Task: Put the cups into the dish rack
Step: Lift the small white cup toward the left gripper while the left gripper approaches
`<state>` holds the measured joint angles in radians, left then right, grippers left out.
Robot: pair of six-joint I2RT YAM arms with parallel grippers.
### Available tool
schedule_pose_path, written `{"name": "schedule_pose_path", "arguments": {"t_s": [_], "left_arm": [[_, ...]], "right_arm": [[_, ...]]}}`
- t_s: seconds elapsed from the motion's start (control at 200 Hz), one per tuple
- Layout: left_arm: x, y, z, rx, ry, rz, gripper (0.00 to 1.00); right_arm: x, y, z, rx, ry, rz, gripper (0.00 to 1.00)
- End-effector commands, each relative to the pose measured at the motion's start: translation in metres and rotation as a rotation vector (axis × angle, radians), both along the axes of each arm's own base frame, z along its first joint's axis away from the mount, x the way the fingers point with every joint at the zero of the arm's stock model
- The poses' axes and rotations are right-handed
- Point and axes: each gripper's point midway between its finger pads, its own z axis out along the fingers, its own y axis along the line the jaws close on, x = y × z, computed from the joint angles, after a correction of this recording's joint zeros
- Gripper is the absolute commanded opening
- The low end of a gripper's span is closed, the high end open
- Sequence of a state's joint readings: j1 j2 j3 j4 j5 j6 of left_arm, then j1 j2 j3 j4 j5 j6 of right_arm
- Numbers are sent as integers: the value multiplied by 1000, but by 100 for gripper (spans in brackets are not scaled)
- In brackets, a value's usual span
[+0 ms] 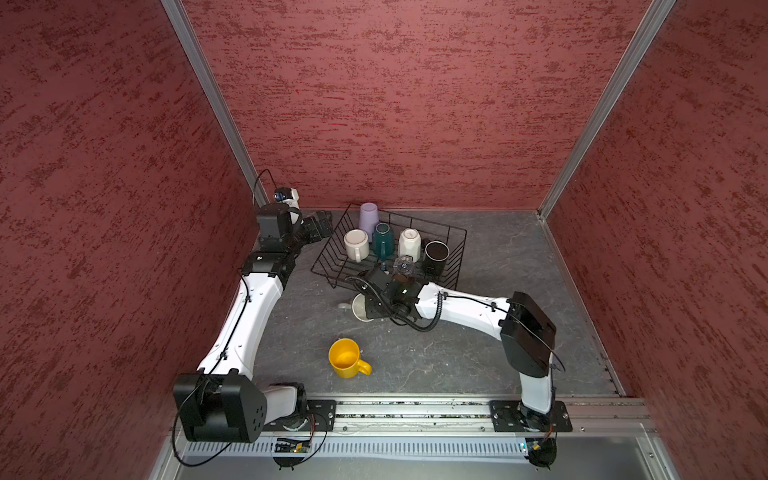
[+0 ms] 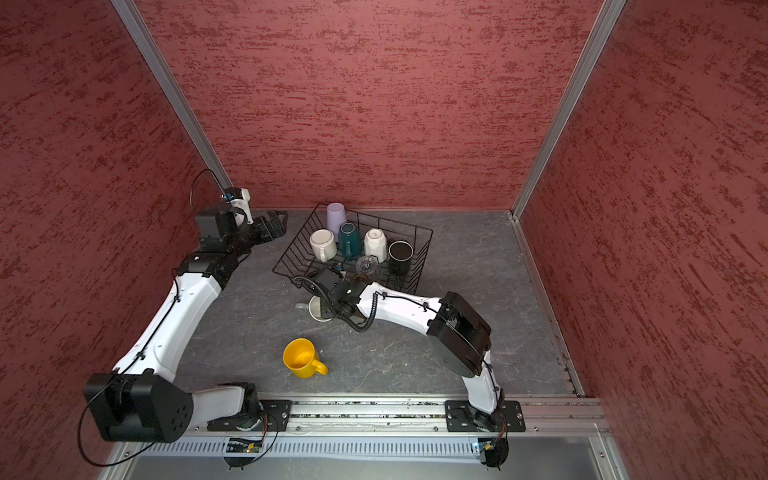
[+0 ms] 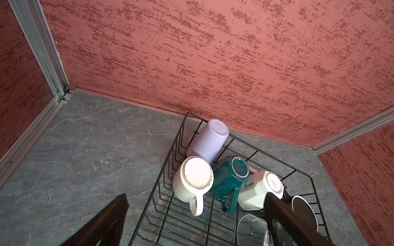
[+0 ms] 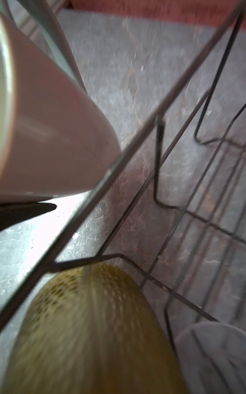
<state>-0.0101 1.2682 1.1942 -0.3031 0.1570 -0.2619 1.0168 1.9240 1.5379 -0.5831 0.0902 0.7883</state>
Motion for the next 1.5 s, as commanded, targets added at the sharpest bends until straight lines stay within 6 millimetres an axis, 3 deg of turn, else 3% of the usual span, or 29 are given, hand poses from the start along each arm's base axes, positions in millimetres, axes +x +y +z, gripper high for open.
{"name": "schedule_pose_path", "arguments": {"t_s": [0.0, 0.23, 0.396, 0.521, 0.656, 0.797, 1.022, 1.498], "left_arm": [[-3, 6, 26, -47, -81, 17, 100], [-9, -7, 53, -132, -210, -129, 100], [-24, -36, 80, -171, -386, -356, 94], [-49, -67, 98, -169, -557, -603, 93], [-72, -89, 95, -124, -710, -795, 93], [-75, -101, 84, -124, -771, -884, 99], [-90, -136, 68, -14, -846, -1139, 98], [-115, -195, 49, 38, -851, -1510, 86]], "right_arm": [[8, 14, 71, 197, -106, 16, 0], [-1, 2, 119, 394, -130, 66, 0], [3, -33, 152, 617, -127, 79, 0], [9, -66, 173, 739, -157, 78, 0], [16, -92, 190, 854, -161, 86, 0], [23, -111, 203, 958, -146, 105, 0], [25, -119, 203, 997, -76, 183, 0], [28, -109, 191, 976, -5, 241, 0]]}}
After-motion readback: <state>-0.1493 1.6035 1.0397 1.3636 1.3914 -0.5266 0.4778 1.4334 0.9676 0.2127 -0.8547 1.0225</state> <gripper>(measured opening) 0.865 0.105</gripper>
